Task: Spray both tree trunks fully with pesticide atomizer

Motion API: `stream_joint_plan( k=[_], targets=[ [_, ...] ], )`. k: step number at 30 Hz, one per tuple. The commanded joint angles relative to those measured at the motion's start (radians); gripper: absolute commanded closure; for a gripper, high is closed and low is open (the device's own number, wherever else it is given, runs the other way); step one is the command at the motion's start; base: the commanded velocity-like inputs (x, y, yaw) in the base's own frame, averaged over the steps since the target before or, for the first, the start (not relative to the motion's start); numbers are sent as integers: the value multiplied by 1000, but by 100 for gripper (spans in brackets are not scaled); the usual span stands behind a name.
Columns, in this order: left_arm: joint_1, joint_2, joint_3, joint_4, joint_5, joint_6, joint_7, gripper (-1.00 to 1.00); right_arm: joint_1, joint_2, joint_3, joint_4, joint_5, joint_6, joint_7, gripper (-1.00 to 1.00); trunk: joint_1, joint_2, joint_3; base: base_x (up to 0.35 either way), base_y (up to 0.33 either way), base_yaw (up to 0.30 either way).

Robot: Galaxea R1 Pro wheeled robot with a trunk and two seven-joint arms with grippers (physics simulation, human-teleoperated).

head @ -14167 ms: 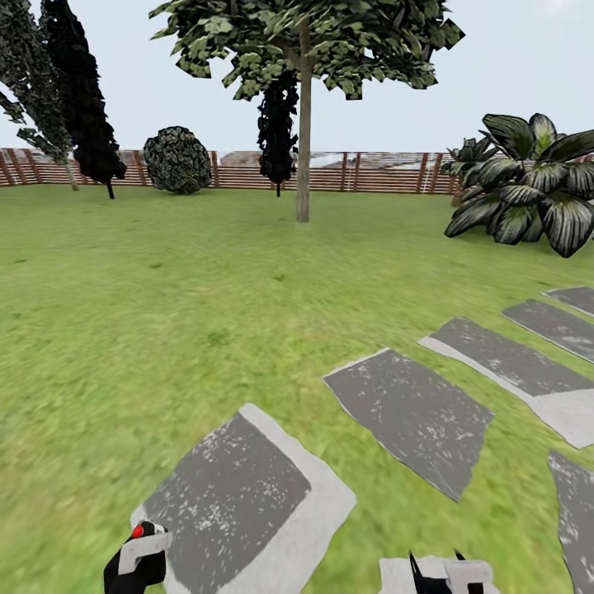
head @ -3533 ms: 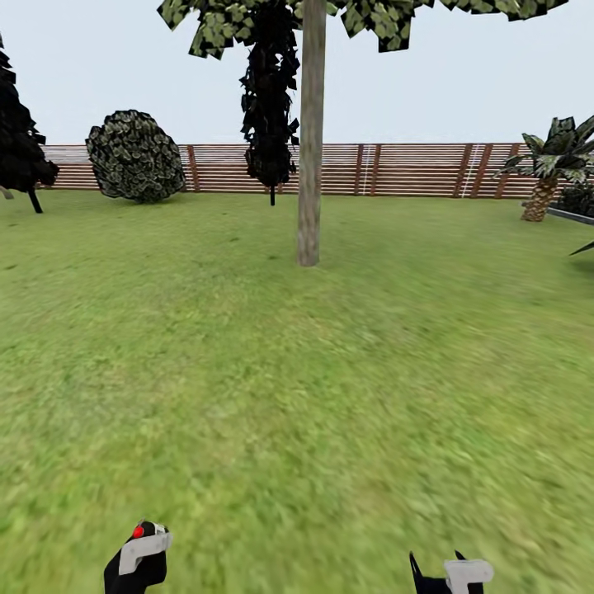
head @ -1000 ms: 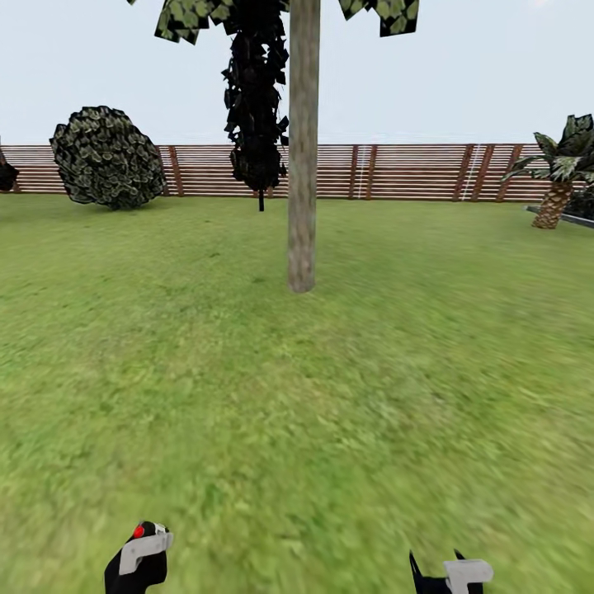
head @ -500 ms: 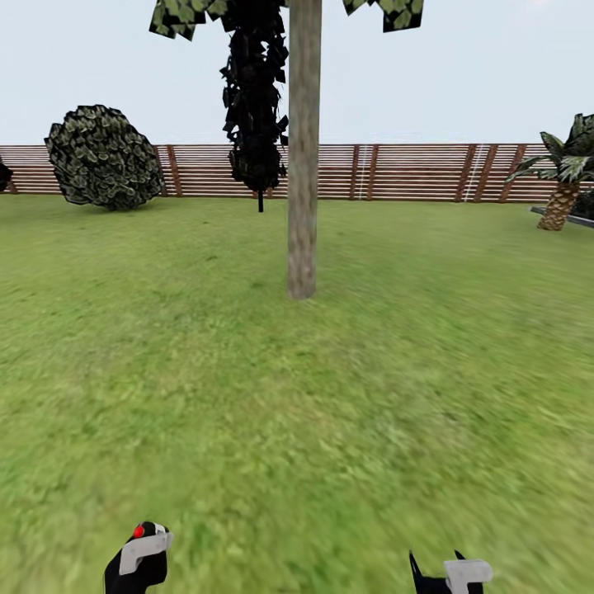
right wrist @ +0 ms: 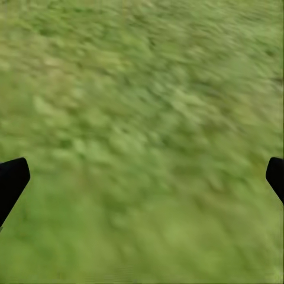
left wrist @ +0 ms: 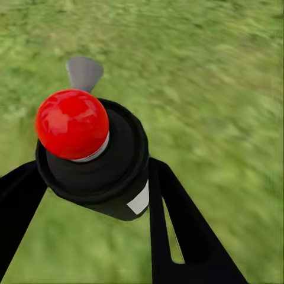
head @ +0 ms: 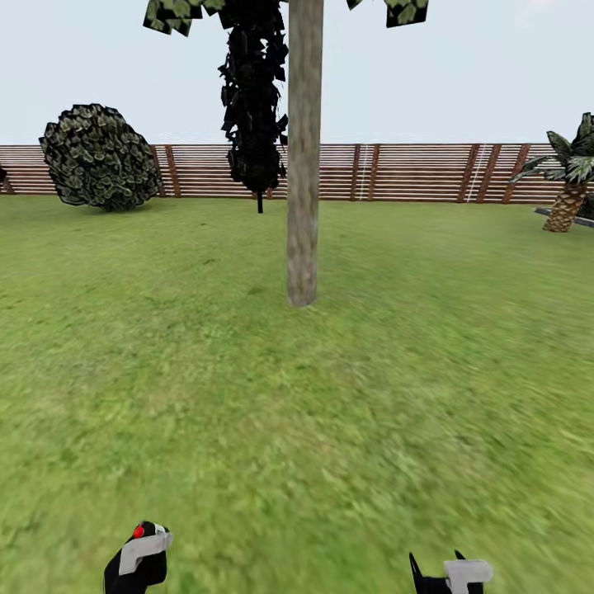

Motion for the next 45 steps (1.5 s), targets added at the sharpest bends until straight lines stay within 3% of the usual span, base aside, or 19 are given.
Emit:
stream_joint_plan(
  k=[1,45],
  targets=[
    [0,0,0,0,2,-3,0,100,-1,0,0,1,0,-3,0,-100,0,0,-1,338,0,0],
    [0,0,0,0,2,-3,-1,100,-1,0,0,2,1,-3,0,-100,0,0,-1,338,0,0]
  ],
)
